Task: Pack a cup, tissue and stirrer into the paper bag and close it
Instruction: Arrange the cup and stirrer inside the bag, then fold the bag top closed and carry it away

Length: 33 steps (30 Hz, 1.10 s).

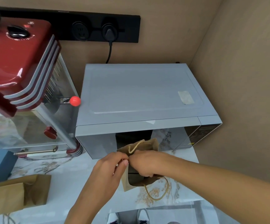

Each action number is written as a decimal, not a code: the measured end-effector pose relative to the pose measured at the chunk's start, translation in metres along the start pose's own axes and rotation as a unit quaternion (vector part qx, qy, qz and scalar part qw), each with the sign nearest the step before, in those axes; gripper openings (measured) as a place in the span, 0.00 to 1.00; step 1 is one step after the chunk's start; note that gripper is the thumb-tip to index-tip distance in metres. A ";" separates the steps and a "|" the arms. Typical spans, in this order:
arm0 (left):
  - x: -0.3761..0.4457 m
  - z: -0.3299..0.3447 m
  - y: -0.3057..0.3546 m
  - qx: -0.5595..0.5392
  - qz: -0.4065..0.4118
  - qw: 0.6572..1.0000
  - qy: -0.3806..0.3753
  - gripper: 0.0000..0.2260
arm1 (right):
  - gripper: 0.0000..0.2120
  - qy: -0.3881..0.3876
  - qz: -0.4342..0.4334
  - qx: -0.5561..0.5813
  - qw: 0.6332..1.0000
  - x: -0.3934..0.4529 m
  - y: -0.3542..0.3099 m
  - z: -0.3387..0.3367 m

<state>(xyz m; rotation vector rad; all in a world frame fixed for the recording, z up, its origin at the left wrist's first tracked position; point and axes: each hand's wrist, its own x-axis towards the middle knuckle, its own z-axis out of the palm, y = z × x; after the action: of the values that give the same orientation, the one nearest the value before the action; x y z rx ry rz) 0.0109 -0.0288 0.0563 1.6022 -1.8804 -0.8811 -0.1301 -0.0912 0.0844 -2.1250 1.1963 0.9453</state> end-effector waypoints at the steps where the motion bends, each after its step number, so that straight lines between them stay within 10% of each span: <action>1: -0.001 -0.002 -0.001 -0.009 -0.004 1.000 -0.001 0.10 | 0.05 0.008 -0.031 0.026 0.999 -0.010 0.003 -0.009; 5: -0.012 -0.012 -0.021 -0.076 -0.056 0.995 0.042 0.18 | 0.08 0.133 -0.102 0.447 0.879 -0.081 0.048 -0.029; 8: -0.020 -0.012 -0.036 -0.070 -0.094 0.993 0.010 0.25 | 0.15 0.331 -0.073 0.458 0.822 -0.106 0.096 0.009; 15: -0.014 0.029 -0.015 -0.083 -0.167 0.980 -0.073 0.34 | 0.41 0.216 -0.054 0.565 0.795 -0.038 0.099 0.101; 23: 0.001 0.026 -0.007 -0.219 -0.161 0.962 -0.012 0.14 | 0.03 0.354 -0.088 0.640 0.676 -0.017 0.074 0.103; 27: 0.004 0.028 -0.012 -0.261 -0.138 0.955 0.012 0.14 | 0.04 0.343 -0.108 0.678 0.641 -0.017 0.072 0.110; 33: 0.001 0.034 -0.020 -0.391 -0.167 0.903 0.058 0.16 | 0.07 0.325 -0.105 0.807 0.481 -0.019 0.060 0.112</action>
<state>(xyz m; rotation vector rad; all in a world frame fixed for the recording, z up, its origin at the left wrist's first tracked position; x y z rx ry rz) -0.0013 -0.0264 0.0184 1.4037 -0.9541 -1.4176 -0.2253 -0.0294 0.0233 -0.7437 1.1262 -1.0682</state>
